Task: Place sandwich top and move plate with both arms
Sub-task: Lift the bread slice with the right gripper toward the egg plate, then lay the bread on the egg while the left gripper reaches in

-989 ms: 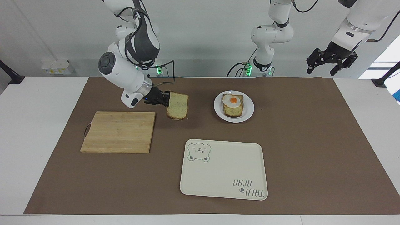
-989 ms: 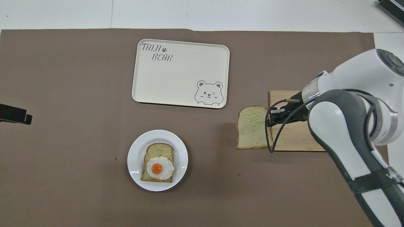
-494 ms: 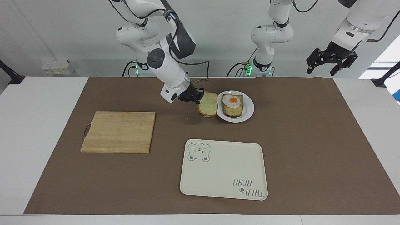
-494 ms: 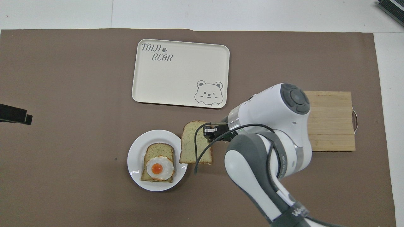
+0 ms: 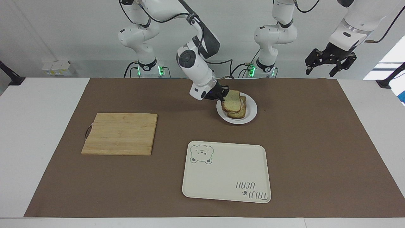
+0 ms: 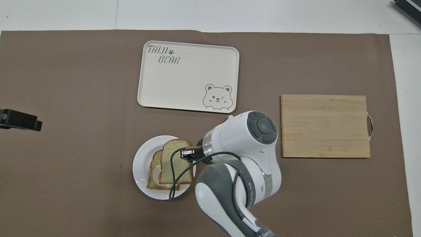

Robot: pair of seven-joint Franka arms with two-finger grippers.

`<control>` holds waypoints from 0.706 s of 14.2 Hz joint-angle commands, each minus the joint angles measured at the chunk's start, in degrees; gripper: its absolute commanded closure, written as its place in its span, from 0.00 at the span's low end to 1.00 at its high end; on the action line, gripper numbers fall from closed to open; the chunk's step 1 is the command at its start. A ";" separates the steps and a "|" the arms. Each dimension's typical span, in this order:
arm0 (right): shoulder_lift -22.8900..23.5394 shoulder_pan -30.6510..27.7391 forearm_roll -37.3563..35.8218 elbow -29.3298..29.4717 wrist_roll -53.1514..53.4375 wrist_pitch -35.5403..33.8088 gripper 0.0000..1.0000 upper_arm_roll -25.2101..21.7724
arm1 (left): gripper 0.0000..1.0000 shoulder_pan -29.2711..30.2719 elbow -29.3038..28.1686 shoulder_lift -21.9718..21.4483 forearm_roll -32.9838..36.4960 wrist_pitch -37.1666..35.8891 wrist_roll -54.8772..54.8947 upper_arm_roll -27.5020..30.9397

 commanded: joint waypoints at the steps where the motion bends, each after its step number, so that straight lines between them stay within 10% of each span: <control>1: 0.29 2.44 1.64 -0.68 1.12 1.34 1.00 0.05 | 0.00 -0.65 -1.45 -1.45 -0.50 -1.09 -0.09 0.64; 9: 4.15 4.47 1.64 -3.15 -0.46 10.47 1.00 0.05 | 0.00 0.14 -7.77 -2.77 -4.01 2.59 4.20 1.17; 10: 4.07 4.39 1.64 -3.32 -0.20 10.30 0.27 0.05 | 0.00 0.23 -8.74 -2.77 -5.06 3.65 5.17 1.17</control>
